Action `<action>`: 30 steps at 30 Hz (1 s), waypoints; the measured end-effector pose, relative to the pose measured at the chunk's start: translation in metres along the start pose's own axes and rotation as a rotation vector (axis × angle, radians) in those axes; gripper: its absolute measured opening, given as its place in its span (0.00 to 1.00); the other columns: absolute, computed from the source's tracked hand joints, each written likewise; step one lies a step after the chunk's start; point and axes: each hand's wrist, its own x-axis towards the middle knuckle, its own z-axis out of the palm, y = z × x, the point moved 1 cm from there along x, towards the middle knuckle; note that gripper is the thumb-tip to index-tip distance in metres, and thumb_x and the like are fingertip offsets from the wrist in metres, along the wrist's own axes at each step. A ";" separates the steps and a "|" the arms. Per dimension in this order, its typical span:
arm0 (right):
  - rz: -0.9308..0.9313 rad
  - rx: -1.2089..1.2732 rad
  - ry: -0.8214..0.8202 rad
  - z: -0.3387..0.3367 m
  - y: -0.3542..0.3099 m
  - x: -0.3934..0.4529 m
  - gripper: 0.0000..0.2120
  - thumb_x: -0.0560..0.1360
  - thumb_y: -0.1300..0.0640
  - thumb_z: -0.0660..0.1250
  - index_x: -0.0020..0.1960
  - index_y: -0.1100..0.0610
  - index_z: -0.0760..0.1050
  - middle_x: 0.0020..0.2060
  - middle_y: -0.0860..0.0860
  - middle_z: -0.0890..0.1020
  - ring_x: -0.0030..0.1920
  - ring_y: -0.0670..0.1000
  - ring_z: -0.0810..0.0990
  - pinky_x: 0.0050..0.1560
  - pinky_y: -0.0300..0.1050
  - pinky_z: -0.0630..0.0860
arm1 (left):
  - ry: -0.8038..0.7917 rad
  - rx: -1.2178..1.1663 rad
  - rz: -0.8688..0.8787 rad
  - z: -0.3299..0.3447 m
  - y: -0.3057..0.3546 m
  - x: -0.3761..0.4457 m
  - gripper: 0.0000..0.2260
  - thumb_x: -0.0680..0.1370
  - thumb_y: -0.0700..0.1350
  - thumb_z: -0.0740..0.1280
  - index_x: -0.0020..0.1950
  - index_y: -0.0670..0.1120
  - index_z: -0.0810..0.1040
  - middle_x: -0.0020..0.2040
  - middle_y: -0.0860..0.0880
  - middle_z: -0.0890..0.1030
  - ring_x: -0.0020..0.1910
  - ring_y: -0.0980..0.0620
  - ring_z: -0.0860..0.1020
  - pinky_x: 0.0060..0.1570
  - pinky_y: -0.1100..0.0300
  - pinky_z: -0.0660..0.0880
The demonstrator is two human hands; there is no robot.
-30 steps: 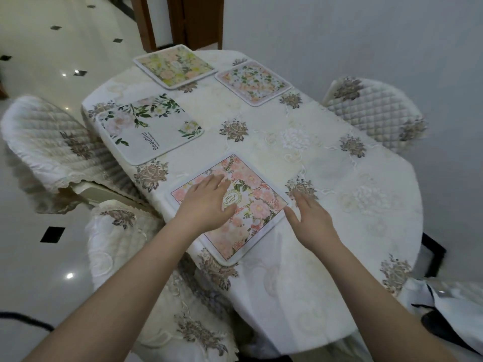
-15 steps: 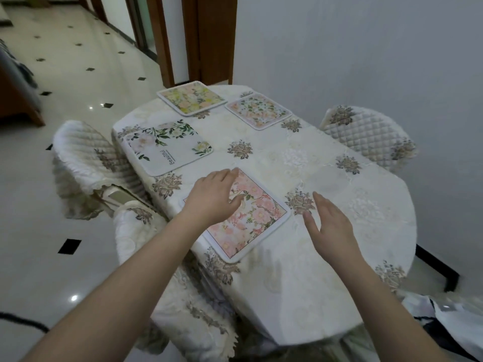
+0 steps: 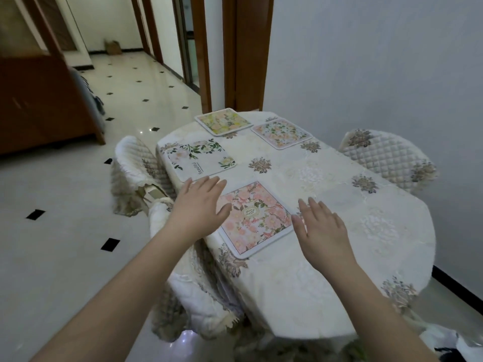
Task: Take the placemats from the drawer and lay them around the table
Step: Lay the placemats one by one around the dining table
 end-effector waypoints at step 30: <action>-0.613 -0.011 -0.020 0.020 -0.485 -0.051 0.29 0.81 0.38 0.43 0.78 0.47 0.55 0.78 0.50 0.58 0.78 0.51 0.54 0.75 0.51 0.52 | -0.013 0.039 -0.608 -0.094 -0.353 -0.278 0.33 0.81 0.66 0.45 0.81 0.51 0.44 0.82 0.51 0.46 0.80 0.50 0.45 0.77 0.49 0.45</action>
